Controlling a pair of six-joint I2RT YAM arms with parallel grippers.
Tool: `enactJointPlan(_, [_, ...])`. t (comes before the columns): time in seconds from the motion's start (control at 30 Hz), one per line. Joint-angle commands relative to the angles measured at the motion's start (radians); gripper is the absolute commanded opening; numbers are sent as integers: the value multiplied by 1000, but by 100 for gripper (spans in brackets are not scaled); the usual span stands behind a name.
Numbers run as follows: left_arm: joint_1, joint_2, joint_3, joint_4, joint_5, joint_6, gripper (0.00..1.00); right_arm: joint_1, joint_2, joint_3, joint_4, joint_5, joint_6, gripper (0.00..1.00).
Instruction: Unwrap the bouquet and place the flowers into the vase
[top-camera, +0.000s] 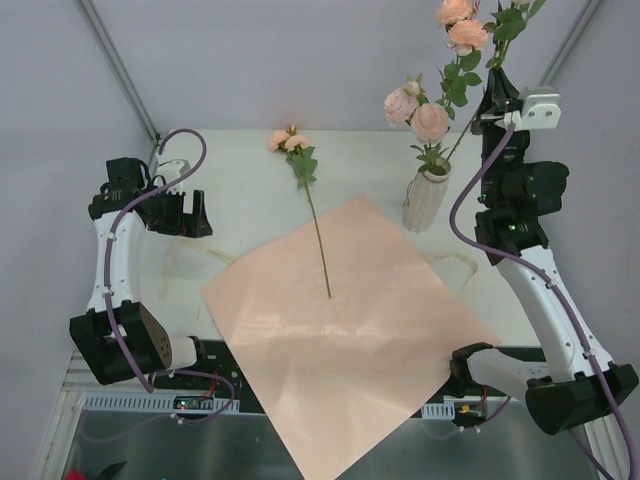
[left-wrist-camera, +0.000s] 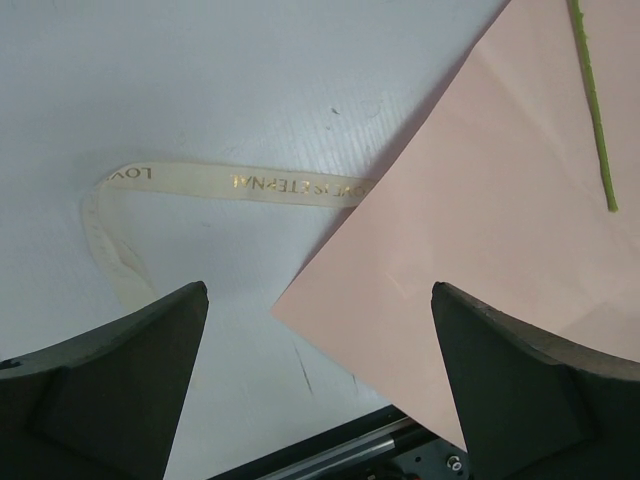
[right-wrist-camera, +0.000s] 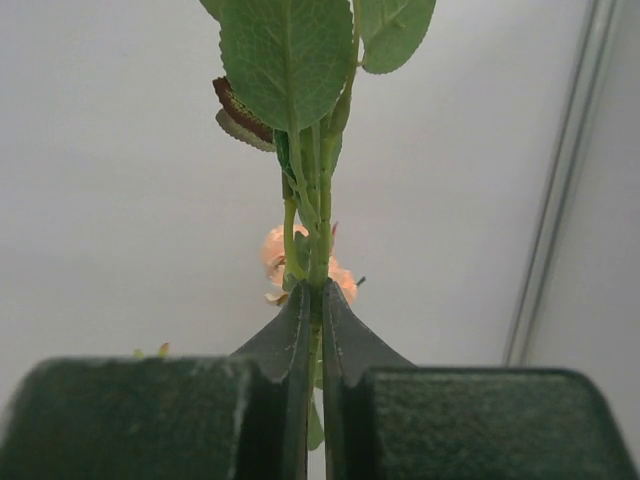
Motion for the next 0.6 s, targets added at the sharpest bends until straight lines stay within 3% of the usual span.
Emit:
enactJointPlan(0.0, [4, 1, 53, -6, 81, 24, 94, -62, 32, -6, 145, 28, 22, 1])
enactJointPlan(0.57, [4, 37, 85, -12, 55, 37, 94, -162, 236, -52, 295, 43, 109, 1])
